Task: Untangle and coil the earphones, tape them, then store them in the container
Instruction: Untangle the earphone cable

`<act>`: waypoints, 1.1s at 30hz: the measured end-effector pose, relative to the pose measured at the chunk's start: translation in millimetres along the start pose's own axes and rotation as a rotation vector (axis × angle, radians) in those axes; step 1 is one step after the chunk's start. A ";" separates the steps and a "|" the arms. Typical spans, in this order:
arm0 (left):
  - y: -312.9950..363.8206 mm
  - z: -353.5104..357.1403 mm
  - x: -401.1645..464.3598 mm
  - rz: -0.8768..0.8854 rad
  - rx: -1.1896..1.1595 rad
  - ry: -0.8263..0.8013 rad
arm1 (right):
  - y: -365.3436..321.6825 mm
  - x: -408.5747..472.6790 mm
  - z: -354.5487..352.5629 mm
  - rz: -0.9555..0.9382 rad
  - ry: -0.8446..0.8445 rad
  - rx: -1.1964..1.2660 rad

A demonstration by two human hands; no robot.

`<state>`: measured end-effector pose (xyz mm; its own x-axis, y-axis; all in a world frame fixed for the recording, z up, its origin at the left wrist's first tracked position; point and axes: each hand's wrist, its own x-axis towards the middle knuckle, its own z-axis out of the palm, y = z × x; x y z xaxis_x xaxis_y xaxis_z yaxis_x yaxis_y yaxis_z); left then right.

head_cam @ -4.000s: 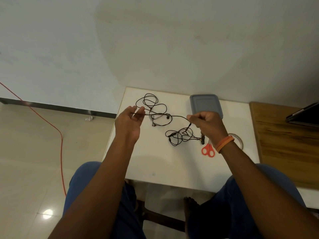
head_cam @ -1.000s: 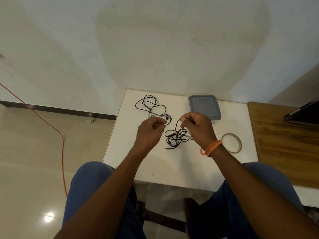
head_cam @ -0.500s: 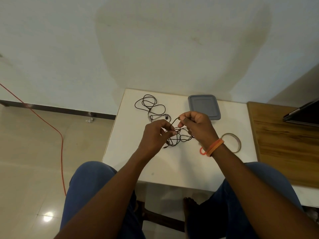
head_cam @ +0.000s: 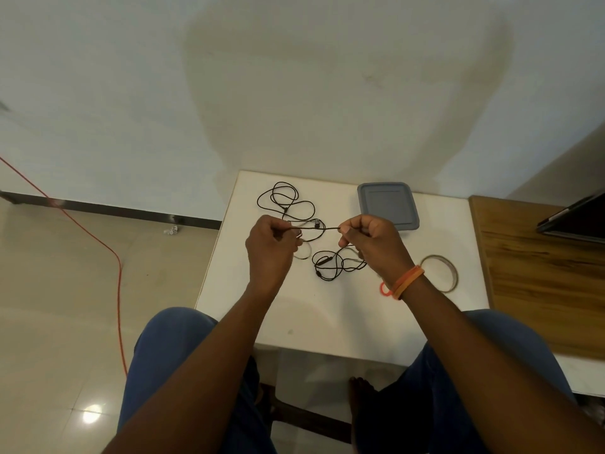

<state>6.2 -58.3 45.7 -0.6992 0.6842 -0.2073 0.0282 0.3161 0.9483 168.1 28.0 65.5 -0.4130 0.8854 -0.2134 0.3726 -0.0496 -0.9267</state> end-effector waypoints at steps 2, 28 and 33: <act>-0.4 -6.4 3.9 -0.027 -0.025 0.045 | 0.4 0.9 -1.3 -0.005 0.019 -0.022; 6.8 -4.1 4.3 0.266 0.359 -0.582 | 3.4 0.2 -11.1 -0.295 0.004 -0.330; -0.1 -19.1 17.3 0.244 0.498 -0.559 | 10.0 13.2 -32.7 -0.215 0.165 -0.395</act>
<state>-19.6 -59.1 46.6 -0.1722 0.9596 -0.2224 0.5441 0.2809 0.7906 193.6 54.3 63.6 -0.3897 0.9195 0.0520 0.5934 0.2939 -0.7493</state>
